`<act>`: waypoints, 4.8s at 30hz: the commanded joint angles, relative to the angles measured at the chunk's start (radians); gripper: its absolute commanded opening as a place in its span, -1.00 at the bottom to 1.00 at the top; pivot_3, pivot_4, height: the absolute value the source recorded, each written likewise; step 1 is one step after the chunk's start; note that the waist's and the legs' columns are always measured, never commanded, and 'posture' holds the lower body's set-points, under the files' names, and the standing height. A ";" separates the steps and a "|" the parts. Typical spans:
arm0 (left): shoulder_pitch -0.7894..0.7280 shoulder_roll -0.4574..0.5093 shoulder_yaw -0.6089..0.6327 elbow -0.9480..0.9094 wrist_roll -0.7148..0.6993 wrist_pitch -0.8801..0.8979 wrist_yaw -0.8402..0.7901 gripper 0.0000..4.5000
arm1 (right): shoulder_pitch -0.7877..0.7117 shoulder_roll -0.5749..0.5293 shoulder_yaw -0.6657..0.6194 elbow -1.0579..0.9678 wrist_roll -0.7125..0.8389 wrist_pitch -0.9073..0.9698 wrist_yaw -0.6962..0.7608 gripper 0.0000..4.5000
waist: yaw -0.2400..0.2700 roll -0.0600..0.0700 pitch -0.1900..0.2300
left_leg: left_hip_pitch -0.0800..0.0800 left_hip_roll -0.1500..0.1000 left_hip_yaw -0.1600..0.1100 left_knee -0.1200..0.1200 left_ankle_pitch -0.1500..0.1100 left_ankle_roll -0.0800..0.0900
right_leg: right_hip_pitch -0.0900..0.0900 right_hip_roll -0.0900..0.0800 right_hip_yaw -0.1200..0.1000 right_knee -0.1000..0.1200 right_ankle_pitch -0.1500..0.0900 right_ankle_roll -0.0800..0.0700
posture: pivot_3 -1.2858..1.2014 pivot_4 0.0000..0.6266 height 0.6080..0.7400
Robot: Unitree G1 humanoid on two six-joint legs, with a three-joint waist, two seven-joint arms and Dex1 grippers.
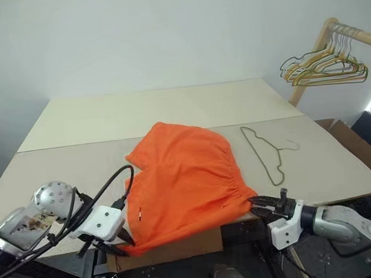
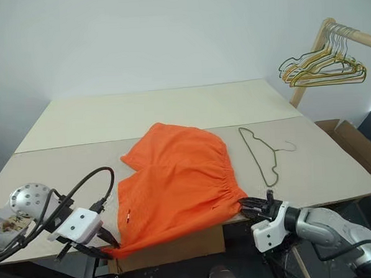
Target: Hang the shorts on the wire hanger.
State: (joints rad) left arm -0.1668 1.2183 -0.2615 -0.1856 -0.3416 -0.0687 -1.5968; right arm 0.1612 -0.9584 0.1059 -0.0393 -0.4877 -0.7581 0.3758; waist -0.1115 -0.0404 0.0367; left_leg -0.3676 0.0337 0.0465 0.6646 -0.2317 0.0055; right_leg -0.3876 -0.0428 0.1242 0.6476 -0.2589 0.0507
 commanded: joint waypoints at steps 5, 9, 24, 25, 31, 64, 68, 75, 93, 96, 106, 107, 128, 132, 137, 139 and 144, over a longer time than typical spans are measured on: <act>-0.182 0.025 0.040 0.175 -0.121 -0.016 -0.018 0.77 | 0.275 0.041 -0.292 -0.257 0.363 0.272 0.081 1.00 | 0.019 -0.001 0.000 | 0.000 0.000 0.000 0.000 0.000 0.000 | 0.000 0.000 -0.001 0.000 0.000 0.000 | 0.03 -1.00 1.00; -0.332 -0.166 0.107 0.233 -0.176 0.159 0.105 0.98 | 0.319 0.159 -0.432 -0.430 0.636 0.705 0.058 1.00 | 0.045 -0.001 -0.001 | 0.000 0.000 0.001 0.000 0.000 0.000 | 0.000 0.000 -0.001 0.000 0.000 0.000 | 0.04 -1.00 1.00; -0.526 -0.571 0.120 0.138 -0.233 0.532 0.385 0.98 | -0.585 0.285 -0.322 -0.135 0.809 2.197 -0.249 1.00 | 0.024 -0.001 -0.002 | -0.005 0.001 -0.002 0.000 0.000 0.000 | -0.003 0.004 0.000 -0.003 0.007 0.005 | -0.03 -1.00 1.00; -0.528 -0.578 0.119 0.139 -0.229 0.528 0.380 0.98 | -0.613 0.289 -0.300 -0.085 0.796 2.204 -0.253 1.00 | 0.020 0.000 -0.003 | -0.007 0.000 -0.002 0.000 0.000 0.000 | -0.004 0.004 -0.001 -0.004 0.007 0.005 | -0.02 -1.00 1.00; -0.512 -0.599 0.124 0.128 -0.205 0.513 0.368 0.98 | -0.721 0.322 -0.222 0.176 0.726 2.188 -0.264 1.00 | 0.010 0.000 -0.003 | -0.021 -0.002 -0.003 0.000 0.000 0.001 | -0.015 0.001 -0.001 -0.008 0.011 0.003 | -0.01 -1.00 1.00; -0.699 -0.669 0.163 0.392 -0.077 0.399 0.398 1.00 | -0.554 0.229 -0.188 -0.387 0.486 1.444 -0.132 -0.98 | -0.012 0.008 -0.001 | -0.026 -0.003 -0.008 0.001 0.000 0.001 | -0.018 0.002 -0.004 -0.009 0.009 0.012 | -0.01 -1.00 1.00; -0.801 -0.682 0.170 0.565 -0.016 0.305 0.399 1.00 | -0.436 0.077 -0.160 -0.397 0.403 1.107 -0.032 -0.98 | -0.015 0.008 0.000 | -0.025 -0.004 -0.008 0.001 0.000 0.001 | -0.017 0.001 -0.003 -0.009 0.009 0.013 | -0.01 -1.00 1.00; -0.883 -0.685 0.124 0.768 0.055 0.204 0.255 1.00 | -0.421 0.057 -0.216 -0.366 0.417 0.875 0.049 -0.98 | -0.013 0.007 0.000 | -0.022 -0.004 -0.007 0.002 0.001 0.001 | -0.015 0.001 -0.002 -0.006 0.009 0.013 | -0.02 -1.00 1.00; -0.921 -0.729 0.067 1.008 0.231 0.020 0.124 0.01 | -0.441 0.074 -0.268 -0.372 0.413 0.823 0.126 -1.00 | -0.012 0.007 0.000 | -0.024 -0.004 -0.007 0.002 0.001 0.001 | -0.017 0.001 -0.002 -0.007 0.009 0.012 | -0.04 -1.00 1.00; -0.920 -0.729 0.068 1.014 0.236 0.018 0.125 -0.48 | -0.443 0.079 -0.268 -0.378 0.409 0.828 0.126 -1.00 | -0.012 0.007 0.000 | -0.024 -0.004 -0.007 0.002 0.001 0.001 | -0.017 0.001 -0.002 -0.007 0.009 0.012 | -0.04 -1.00 1.00; -0.930 -0.729 0.077 1.026 0.252 0.035 0.151 -1.00 | -0.431 0.061 -0.288 -0.384 0.443 0.813 0.194 -0.88 | -0.010 0.007 0.000 | -0.024 -0.004 -0.007 0.002 0.001 0.001 | -0.017 0.001 -0.002 -0.007 0.009 0.012 | -0.03 -1.00 1.00; -0.932 -0.729 0.079 1.029 0.252 0.035 0.150 -1.00 | -0.423 0.054 -0.291 -0.388 0.460 0.806 0.219 -0.76 | -0.010 0.007 0.000 | -0.024 -0.004 -0.007 0.002 0.001 0.001 | -0.016 0.001 -0.002 -0.007 0.009 0.012 | -0.03 -1.00 1.00; -0.881 -0.716 0.001 0.930 0.373 -0.084 0.159 -1.00 | -0.751 -0.194 0.129 -0.280 0.631 1.435 0.745 0.99 | -0.009 0.007 0.001 | -0.023 -0.002 -0.005 0.005 0.001 0.001 | -0.017 0.001 -0.002 -0.004 0.009 0.012 | 0.00 -1.00 1.00; -0.868 -0.710 0.002 0.898 0.365 -0.081 0.152 -1.00 | -0.889 -0.093 0.237 -0.142 0.573 1.492 0.757 0.72 | -0.002 0.007 0.001 | -0.029 -0.003 -0.005 0.005 0.000 0.001 | -0.023 0.001 -0.002 -0.003 0.011 0.008 | 0.02 -1.00 1.00; -0.852 -0.702 0.008 0.870 0.351 -0.072 0.142 -1.00 | -0.921 -0.055 0.239 -0.089 0.573 1.504 0.786 -0.08 | 0.025 0.008 0.002 | -0.041 -0.002 -0.006 0.010 0.000 0.002 | -0.035 0.002 -0.004 0.002 0.013 0.004 | 0.03 -1.00 1.00; -0.847 -0.698 0.009 0.864 0.351 -0.073 0.139 -1.00 | -0.915 -0.054 0.243 -0.087 0.565 1.494 0.795 -0.41 | 0.042 0.008 0.002 | -0.042 -0.002 -0.006 0.012 0.000 0.002 | -0.035 0.002 -0.004 0.001 0.013 0.004 | 0.03 -1.00 1.00; -0.847 -0.696 0.016 0.862 0.341 -0.078 0.125 -1.00 | -0.887 -0.061 0.241 -0.102 0.559 1.467 0.810 -0.98 | 0.061 0.008 0.002 | -0.042 -0.002 -0.006 0.015 0.000 0.002 | -0.035 0.002 -0.004 0.002 0.014 0.005 | 0.03 -1.00 1.00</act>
State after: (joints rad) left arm -1.0060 0.5191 -0.2662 0.7141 0.0341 -0.1325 -1.4626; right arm -0.7229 -1.0069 0.3781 -0.1375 0.0868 0.7200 1.1869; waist -0.0508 -0.0326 0.0383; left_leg -0.4099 0.0314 0.0405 0.6794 -0.2316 0.0075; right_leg -0.4223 -0.0411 0.1201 0.6492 -0.2450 0.0554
